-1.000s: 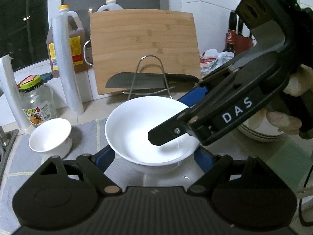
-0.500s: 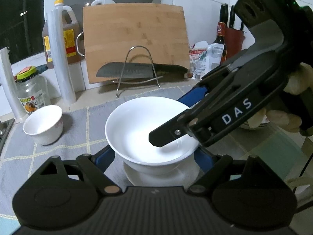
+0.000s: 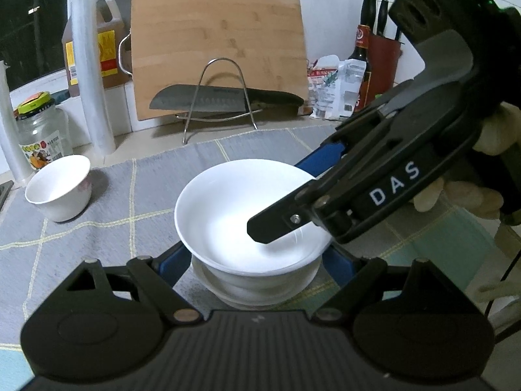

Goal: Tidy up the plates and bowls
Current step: 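Lower the bowl into the stacked bowl and open the right gripper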

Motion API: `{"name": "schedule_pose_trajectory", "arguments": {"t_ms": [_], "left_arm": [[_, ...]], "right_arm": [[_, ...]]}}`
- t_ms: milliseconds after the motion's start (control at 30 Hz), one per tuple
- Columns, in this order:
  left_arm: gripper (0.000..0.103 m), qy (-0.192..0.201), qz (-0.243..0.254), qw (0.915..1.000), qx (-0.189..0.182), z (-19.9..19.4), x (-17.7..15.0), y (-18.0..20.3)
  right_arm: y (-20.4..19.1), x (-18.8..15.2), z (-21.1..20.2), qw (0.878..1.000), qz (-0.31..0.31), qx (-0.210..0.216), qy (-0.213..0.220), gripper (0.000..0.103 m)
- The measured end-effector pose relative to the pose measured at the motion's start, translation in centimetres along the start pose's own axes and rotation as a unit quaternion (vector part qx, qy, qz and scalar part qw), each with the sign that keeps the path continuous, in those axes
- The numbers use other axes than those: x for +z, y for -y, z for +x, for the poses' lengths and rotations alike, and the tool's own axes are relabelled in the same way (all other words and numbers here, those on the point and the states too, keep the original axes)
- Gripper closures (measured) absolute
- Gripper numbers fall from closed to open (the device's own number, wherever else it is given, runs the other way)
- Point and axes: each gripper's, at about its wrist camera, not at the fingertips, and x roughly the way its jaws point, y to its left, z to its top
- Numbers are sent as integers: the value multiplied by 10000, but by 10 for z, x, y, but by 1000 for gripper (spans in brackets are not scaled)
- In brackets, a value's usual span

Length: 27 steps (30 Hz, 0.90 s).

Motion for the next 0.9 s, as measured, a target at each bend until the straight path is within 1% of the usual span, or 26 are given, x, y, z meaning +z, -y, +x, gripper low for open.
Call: {"name": "schedule_pose_trajectory", "arguments": {"t_ms": [500,900], "left_arm": [[16,-189,-4,9998,-36,7,-2,-1],[16,-232,18,9997,-51,9,-2,-1]], "right_arm": [[1,-1,10,9999,38,22,-149,27],[3,-2,13,9998,70,37,-190,27]]}}
